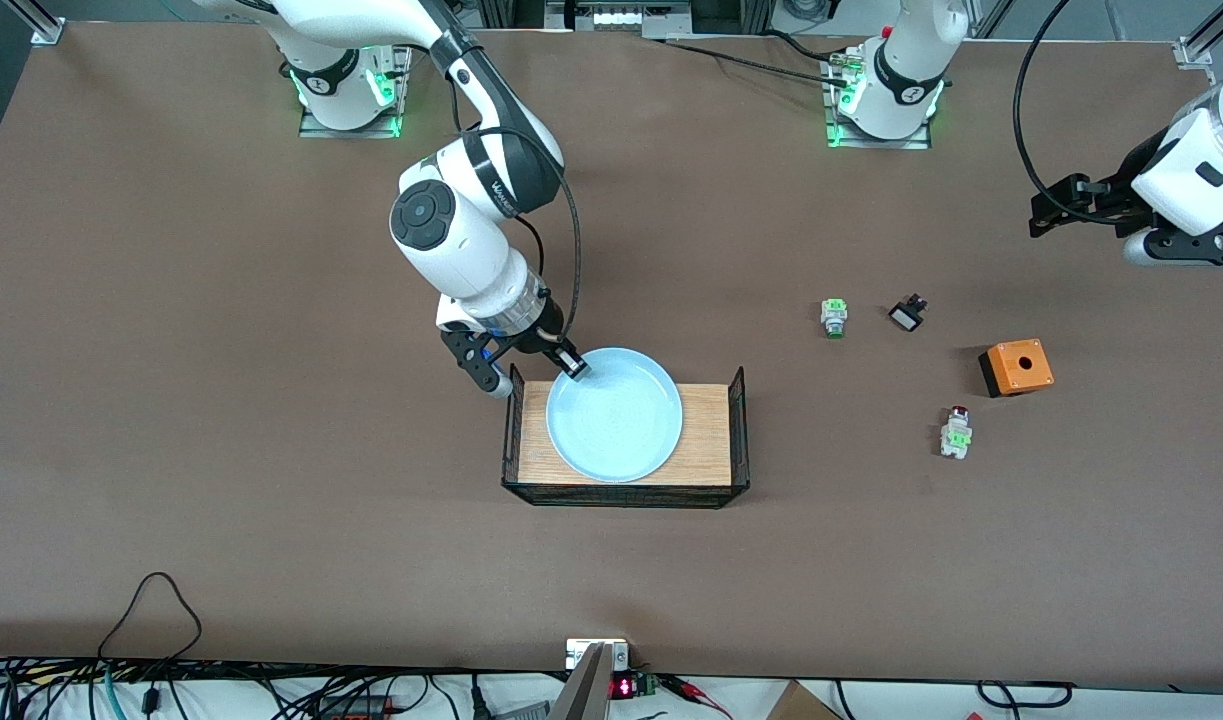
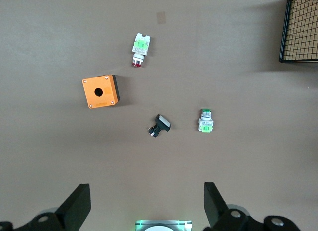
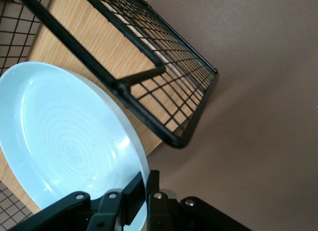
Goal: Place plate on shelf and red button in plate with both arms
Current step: 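Lower the plate onto the tray and open the right gripper, then withdraw the right gripper while the left gripper grasps the red-based switch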
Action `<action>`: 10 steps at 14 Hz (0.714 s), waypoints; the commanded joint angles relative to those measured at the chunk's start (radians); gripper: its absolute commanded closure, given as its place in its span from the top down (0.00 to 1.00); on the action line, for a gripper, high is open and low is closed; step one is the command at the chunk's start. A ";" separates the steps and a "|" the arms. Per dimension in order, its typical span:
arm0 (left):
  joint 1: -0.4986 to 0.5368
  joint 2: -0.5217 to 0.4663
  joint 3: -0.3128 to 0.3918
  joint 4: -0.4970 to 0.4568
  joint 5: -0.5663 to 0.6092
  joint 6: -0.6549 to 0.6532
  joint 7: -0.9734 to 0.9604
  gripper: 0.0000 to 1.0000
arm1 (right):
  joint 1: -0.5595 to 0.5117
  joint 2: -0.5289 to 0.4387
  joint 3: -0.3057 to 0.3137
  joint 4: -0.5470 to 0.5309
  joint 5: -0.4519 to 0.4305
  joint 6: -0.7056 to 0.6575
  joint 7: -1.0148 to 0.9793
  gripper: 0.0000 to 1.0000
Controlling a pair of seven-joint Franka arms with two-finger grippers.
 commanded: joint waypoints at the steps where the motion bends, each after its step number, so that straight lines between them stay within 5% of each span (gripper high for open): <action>1: 0.004 0.014 -0.005 0.029 0.024 -0.020 0.021 1.00 | 0.037 -0.008 -0.016 -0.012 -0.004 0.001 0.012 0.31; 2: 0.009 0.014 -0.005 0.029 0.024 -0.021 0.021 1.00 | 0.039 -0.008 -0.018 -0.012 -0.004 0.000 0.012 0.99; 10: 0.046 0.098 -0.003 0.044 0.025 0.000 0.021 1.00 | 0.041 -0.094 -0.085 0.063 -0.030 -0.230 -0.008 1.00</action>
